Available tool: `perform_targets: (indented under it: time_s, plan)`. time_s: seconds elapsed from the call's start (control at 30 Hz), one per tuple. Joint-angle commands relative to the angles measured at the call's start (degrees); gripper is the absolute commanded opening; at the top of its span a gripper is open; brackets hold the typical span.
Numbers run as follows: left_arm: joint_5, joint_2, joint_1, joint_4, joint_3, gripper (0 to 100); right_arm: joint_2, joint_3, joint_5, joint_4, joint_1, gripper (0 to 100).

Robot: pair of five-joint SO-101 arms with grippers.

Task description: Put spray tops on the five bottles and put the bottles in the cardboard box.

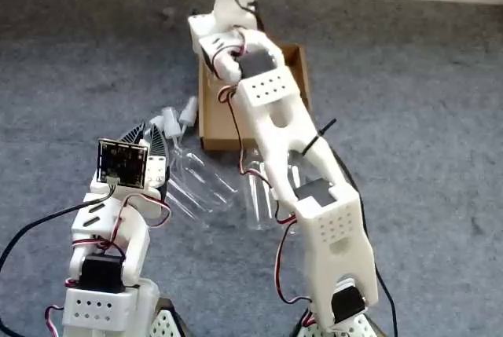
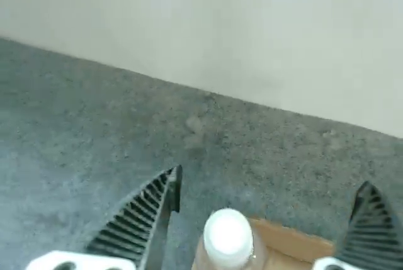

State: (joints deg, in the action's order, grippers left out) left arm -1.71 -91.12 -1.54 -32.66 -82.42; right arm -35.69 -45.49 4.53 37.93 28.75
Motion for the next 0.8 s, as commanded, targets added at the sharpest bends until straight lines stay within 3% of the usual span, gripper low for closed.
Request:
perform_targets:
  time_s: [0.0, 0.33, 0.57, 0.77]
  plan:
    - [0.26, 0.04, -0.57, 1.32, 0.22, 1, 1.89, -11.47, 0.70, 8.31, 0.57, 35.8]
    - [0.26, 0.04, -0.66, 1.41, 0.13, 1, 1.63, -36.79, 0.44, 34.24, 0.66, 35.8]
    - [0.35, 0.04, -0.84, 1.67, -0.22, 1, 1.54, -49.98, 0.35, 62.99, 0.57, 35.8]
    - [0.18, -0.40, -1.01, 3.25, -1.71, 1, 1.80, -51.82, 0.35, 63.34, -4.79, 26.5]
